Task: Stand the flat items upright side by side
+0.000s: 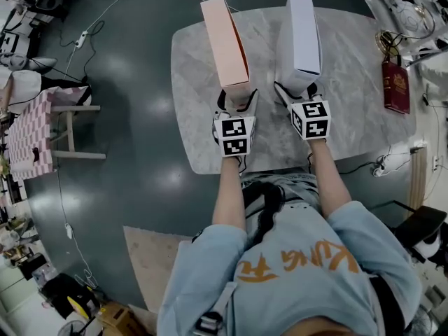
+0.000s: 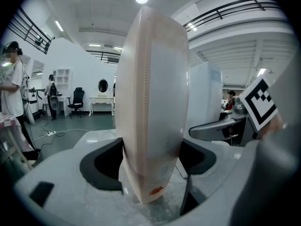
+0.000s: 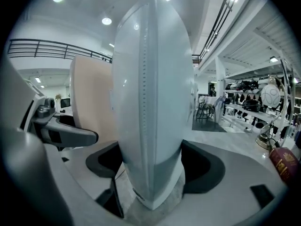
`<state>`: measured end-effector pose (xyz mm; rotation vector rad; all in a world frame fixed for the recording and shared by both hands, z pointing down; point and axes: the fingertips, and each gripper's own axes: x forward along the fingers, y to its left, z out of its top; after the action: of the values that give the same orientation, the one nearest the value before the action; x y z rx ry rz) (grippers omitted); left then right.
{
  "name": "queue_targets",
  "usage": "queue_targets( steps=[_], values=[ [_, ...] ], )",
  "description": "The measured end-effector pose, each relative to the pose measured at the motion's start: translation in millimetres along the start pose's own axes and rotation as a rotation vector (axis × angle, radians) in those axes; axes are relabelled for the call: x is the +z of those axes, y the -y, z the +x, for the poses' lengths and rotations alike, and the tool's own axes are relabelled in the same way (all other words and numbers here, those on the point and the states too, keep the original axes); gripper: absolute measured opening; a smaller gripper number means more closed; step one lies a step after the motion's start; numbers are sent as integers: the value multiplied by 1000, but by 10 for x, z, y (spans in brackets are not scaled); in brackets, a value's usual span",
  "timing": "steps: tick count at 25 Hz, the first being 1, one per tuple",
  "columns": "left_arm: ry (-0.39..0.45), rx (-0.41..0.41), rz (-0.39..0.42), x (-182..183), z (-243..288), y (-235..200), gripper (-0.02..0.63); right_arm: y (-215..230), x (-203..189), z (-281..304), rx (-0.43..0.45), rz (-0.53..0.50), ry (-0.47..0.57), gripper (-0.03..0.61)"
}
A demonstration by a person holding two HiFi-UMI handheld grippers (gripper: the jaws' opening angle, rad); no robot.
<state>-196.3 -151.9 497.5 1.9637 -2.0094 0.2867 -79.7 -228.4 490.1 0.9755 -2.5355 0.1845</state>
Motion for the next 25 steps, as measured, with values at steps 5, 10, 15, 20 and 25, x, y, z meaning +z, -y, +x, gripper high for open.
queue_targets(
  steps=[5,10,15,20,25],
  values=[
    [-7,11,-5,-10,2,78,379,-138,4,20,100,-41,4,387],
    [-17,19,-4,-13,-2,134,379,-265,5,25,176,-90,1,387],
    [-9,18,-18,16,-11,157,379,-385,51,34,250,-106,10,387],
    [-2,19,-40,20,-37,155,379,-454,66,28,306,-128,9,387],
    [-2,28,-48,8,-38,171,383,-475,-8,8,347,-179,-8,403]
  ],
)
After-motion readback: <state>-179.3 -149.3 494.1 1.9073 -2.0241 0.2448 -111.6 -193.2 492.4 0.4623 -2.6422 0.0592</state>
